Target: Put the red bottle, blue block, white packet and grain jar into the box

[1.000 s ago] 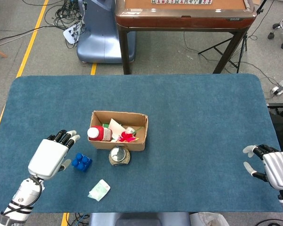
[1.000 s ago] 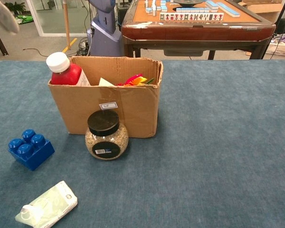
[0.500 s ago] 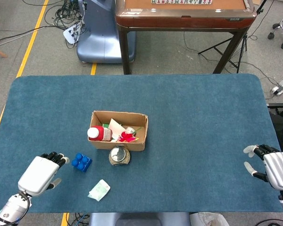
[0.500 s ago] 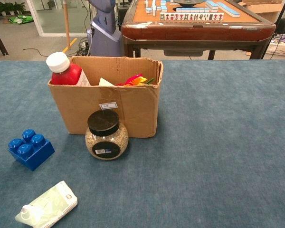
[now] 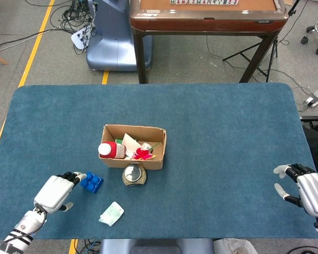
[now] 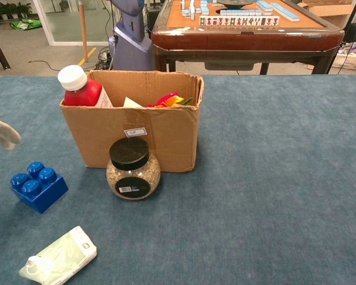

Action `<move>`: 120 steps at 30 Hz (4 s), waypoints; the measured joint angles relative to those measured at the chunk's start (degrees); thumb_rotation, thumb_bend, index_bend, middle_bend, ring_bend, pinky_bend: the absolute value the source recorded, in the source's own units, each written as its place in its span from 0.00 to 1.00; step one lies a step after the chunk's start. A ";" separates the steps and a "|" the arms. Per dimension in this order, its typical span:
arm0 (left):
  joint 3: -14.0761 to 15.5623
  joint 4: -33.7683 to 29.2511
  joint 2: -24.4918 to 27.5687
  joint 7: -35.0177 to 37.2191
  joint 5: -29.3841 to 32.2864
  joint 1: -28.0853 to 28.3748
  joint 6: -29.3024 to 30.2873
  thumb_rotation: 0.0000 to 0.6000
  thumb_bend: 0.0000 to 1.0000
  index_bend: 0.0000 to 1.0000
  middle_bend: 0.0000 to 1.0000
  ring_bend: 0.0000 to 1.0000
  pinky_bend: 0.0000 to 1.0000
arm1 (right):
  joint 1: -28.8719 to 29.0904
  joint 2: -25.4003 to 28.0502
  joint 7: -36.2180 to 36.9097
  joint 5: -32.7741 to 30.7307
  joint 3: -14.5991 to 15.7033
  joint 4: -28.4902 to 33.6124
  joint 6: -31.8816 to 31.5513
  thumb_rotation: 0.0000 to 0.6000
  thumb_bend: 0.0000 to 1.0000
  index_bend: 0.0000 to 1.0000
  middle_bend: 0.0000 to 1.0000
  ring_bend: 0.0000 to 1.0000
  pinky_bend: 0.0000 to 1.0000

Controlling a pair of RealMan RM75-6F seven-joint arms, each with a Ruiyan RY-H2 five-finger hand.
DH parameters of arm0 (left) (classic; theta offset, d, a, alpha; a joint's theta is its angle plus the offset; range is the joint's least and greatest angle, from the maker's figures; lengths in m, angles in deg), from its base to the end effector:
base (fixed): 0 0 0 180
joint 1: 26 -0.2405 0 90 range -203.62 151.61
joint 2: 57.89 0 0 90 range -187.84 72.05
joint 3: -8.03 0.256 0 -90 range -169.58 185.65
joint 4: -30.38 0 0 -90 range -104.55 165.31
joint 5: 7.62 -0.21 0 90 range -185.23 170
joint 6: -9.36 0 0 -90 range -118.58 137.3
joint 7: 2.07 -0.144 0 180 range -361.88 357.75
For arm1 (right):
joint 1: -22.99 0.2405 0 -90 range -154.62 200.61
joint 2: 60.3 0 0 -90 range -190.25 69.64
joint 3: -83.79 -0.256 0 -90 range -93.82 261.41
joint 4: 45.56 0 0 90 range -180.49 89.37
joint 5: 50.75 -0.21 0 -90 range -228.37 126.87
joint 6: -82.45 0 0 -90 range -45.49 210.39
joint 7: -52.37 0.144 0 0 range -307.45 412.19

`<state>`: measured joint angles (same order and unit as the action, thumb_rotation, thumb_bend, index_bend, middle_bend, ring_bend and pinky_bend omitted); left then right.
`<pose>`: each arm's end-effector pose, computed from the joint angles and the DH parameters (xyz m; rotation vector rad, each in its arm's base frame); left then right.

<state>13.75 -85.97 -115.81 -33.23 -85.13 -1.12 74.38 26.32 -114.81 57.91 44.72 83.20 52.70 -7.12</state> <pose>-0.2096 0.2090 0.1001 -1.9603 -0.8124 -0.6084 -0.2830 -0.1622 0.1964 1.4840 -0.8572 1.0197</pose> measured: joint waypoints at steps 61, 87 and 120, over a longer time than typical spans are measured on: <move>-2.51 15.56 -13.64 1.70 -1.07 0.79 0.23 1.00 0.13 0.63 0.60 0.47 0.59 | -0.35 0.59 1.08 -0.08 -0.47 0.04 -0.54 1.00 0.29 0.45 0.53 0.43 0.58; -16.84 -9.35 1.67 -5.09 7.46 4.07 10.13 1.00 0.13 0.61 0.60 0.47 0.60 | 0.12 0.24 0.87 -0.27 -0.18 -0.21 0.87 1.00 0.29 0.45 0.53 0.43 0.58; -22.41 -0.53 -24.62 -22.95 23.90 21.68 15.70 1.00 0.11 0.00 0.00 0.02 0.30 | 0.46 0.60 2.54 0.45 0.28 -0.36 1.12 1.00 0.29 0.45 0.53 0.43 0.58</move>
<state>-8.66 -86.50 -140.44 -56.18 -61.22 20.57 90.08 26.77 -114.22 60.45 45.17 83.48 52.35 -6.00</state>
